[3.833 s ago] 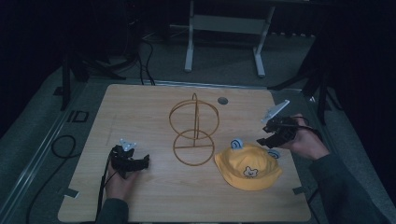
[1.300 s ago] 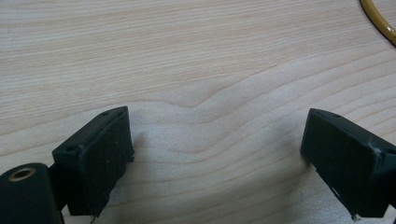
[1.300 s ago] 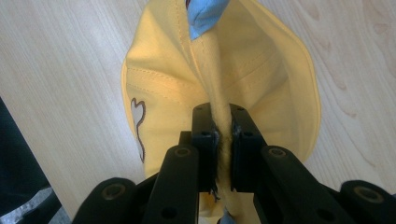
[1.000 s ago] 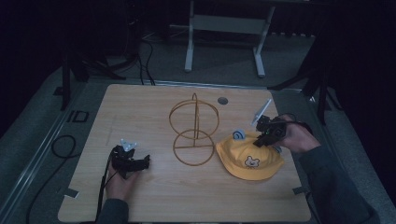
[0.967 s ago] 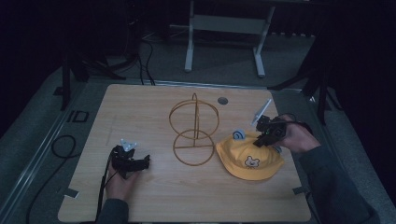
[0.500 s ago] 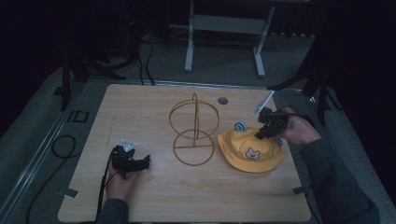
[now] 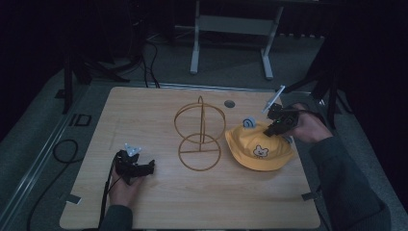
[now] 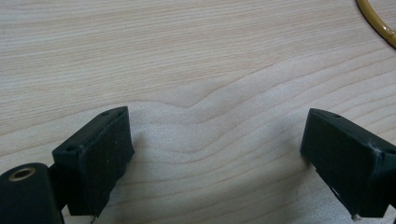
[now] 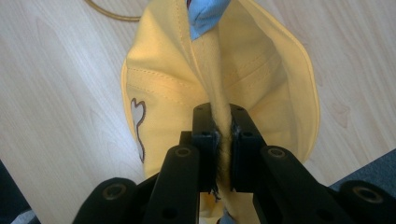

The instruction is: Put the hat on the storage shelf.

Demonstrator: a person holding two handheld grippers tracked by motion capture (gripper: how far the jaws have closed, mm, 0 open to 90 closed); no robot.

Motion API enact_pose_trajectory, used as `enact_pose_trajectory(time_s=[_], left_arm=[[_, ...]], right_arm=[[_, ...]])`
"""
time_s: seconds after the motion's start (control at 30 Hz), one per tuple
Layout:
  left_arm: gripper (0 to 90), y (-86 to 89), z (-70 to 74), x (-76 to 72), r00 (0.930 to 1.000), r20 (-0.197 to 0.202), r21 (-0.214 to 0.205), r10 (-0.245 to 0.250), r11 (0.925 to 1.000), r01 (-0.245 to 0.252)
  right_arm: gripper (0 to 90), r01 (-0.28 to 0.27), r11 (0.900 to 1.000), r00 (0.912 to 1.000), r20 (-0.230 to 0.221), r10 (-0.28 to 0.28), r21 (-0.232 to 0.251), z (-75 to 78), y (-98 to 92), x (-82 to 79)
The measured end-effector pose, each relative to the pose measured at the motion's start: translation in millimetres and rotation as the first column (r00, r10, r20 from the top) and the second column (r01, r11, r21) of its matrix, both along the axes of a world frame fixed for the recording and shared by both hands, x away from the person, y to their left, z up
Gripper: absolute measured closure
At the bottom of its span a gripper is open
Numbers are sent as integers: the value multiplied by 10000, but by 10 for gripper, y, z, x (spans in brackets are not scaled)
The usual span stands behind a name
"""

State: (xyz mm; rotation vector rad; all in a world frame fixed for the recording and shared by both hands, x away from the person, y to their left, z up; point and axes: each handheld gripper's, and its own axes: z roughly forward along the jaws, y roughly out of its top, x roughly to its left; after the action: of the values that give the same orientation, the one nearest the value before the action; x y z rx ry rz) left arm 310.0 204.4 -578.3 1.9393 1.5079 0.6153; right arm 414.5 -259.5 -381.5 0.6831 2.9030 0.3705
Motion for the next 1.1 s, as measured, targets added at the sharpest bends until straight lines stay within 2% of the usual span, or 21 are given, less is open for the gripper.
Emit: enact_pose_trajectory(time_s=[0.43,0.5,1.1], left_arm=[[91,0,0,0,10000,2,-4,3,10000,-3],[91,0,0,0,10000,1,1,0,10000,0],[91,-9,1,-4,10000,-14,-6,-48,10000,48]], right_arm=[[831,390,9989,9990,189,-396,265,70,-31,107],[831,535,9975,9981,267,-548,455,97,-58,132],[831,786,9944,9950,561,-827,711,222,-124,162]])
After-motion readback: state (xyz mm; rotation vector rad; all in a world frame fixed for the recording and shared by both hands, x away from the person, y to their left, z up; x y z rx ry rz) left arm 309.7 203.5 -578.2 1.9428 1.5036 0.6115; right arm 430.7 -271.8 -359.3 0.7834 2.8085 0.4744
